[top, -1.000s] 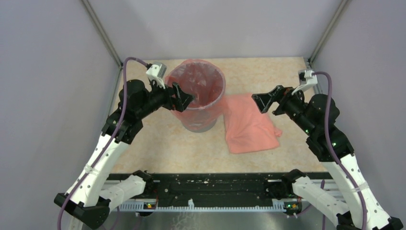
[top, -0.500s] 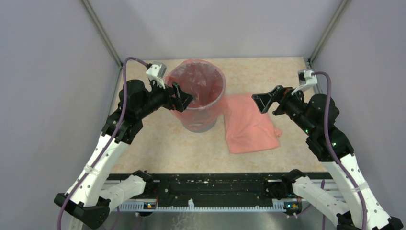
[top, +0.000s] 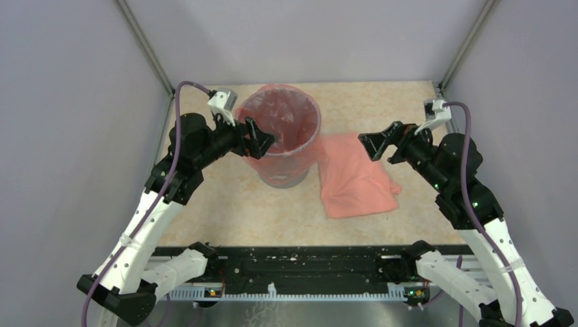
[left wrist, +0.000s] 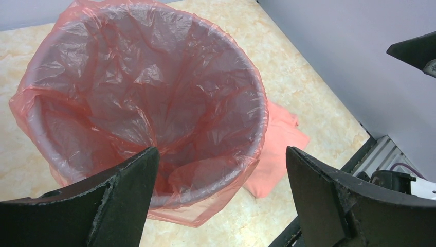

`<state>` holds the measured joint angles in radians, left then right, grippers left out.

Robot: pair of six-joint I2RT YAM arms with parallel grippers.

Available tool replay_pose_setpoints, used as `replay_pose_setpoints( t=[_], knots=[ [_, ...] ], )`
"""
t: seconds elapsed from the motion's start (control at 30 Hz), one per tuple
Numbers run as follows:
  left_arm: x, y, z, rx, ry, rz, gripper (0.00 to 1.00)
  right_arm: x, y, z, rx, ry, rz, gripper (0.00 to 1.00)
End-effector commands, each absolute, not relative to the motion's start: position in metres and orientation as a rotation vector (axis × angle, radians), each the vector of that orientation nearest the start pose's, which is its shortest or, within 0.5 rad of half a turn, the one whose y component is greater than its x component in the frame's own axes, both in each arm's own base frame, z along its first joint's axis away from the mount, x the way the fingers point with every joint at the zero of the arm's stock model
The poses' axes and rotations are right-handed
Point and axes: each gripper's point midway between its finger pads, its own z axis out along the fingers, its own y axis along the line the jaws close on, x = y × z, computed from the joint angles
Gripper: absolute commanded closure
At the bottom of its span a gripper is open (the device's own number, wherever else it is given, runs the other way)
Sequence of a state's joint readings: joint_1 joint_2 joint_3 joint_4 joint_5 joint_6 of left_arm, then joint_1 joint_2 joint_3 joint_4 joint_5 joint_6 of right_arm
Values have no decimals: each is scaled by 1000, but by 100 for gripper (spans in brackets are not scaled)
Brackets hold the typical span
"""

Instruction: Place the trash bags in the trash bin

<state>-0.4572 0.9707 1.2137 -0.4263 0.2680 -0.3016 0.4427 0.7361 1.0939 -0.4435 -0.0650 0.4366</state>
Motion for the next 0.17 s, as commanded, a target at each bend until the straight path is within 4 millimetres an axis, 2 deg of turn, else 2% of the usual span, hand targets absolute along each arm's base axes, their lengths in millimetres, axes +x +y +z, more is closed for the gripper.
replay_pose_setpoints(
  t=[0.0,0.13],
  knots=[
    [263,-192,392,351,1688,-771,2,239,142,391,-59,1651,715,1],
    [264,-191,391,345,1690,-760,1,239,143,390,-57,1652,715,1]
  ],
)
